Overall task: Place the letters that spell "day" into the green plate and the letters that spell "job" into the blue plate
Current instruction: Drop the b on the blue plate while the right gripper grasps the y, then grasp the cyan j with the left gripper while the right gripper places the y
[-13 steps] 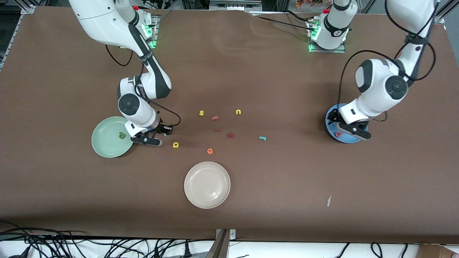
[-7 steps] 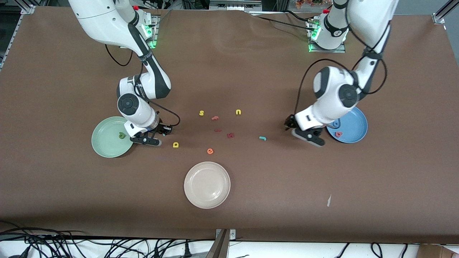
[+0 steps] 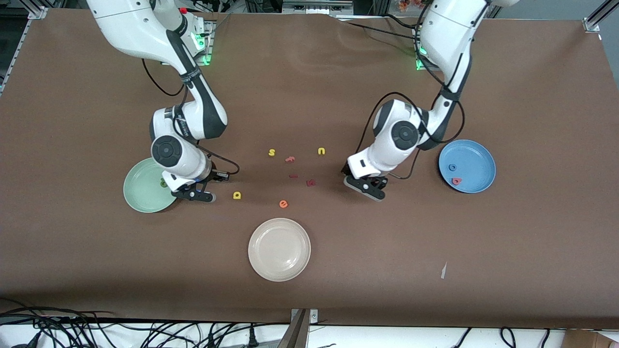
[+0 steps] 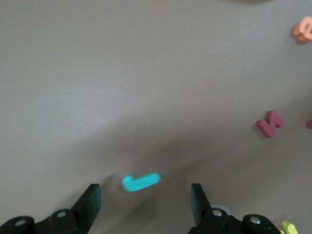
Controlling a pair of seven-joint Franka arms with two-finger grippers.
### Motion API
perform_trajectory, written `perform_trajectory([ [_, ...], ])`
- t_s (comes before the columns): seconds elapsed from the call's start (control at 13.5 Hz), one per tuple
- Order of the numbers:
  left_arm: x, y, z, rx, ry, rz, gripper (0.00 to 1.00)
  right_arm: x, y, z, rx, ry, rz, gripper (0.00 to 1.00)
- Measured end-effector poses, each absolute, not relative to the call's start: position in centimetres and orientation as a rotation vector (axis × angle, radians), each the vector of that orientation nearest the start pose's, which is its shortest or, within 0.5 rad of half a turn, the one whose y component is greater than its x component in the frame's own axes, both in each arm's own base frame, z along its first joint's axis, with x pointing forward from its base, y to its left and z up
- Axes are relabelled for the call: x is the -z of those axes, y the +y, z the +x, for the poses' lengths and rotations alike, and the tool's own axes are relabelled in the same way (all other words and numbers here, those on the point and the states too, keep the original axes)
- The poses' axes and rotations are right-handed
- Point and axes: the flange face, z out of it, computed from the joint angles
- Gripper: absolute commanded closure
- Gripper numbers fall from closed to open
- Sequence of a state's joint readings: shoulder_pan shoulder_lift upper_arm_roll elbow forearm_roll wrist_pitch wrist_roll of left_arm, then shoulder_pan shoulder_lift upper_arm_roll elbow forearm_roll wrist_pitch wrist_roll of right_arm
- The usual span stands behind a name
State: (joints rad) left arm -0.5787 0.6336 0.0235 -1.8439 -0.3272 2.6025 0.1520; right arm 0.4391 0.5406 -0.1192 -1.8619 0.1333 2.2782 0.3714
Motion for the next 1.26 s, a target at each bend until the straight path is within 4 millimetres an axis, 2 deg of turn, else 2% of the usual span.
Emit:
perform_trajectory([
  [0.15,-18.9,-34.9,55.7,0.158,0.808,-3.198,0.16,-22.1,17.5,60.1,-0.227,0.131,-3.155,0.87],
  [0.37,-18.6,-34.7,55.8,0.17,0.897,-3.117,0.16,-22.4,11.7,61.3,-0.247,-0.038,-3.18,0.87],
  [0.52,-18.4,-34.7,55.8,0.175,0.927,-3.091,0.16,-22.7,8.7,61.8,-0.245,-0.118,-3.188,0.86],
  [0.59,-18.2,-34.7,55.8,0.18,0.932,-3.087,0.16,-22.8,7.8,62.0,-0.245,-0.141,-3.191,0.8],
  [0.67,-17.9,-34.9,55.7,0.185,0.94,-3.084,0.16,-22.9,7.1,62.0,-0.246,-0.152,-3.192,0.35],
  [0.74,-17.5,-35.2,55.4,0.186,0.949,-3.08,0.16,-22.8,6.5,62.1,-0.248,-0.156,-3.192,0.0],
  [0.89,-16.6,-35.8,54.9,0.184,0.966,-3.073,0.16,-22.8,5.4,62.2,-0.251,-0.147,-3.19,0.0],
  [0.97,-16.4,-35.9,54.8,0.187,0.971,-3.071,0.21,-22.8,5.3,62.2,-0.251,-0.146,-3.19,0.0],
  [1.12,-16.5,-35.9,54.9,0.192,0.975,-3.066,0.31,-22.9,6.3,62.2,-0.243,-0.147,-3.184,0.0],
  [1.26,-16.5,-36.0,54.8,0.202,1.036,-3.018,0.41,-23.5,8.6,62.6,-0.213,-0.103,-3.171,0.0],
])
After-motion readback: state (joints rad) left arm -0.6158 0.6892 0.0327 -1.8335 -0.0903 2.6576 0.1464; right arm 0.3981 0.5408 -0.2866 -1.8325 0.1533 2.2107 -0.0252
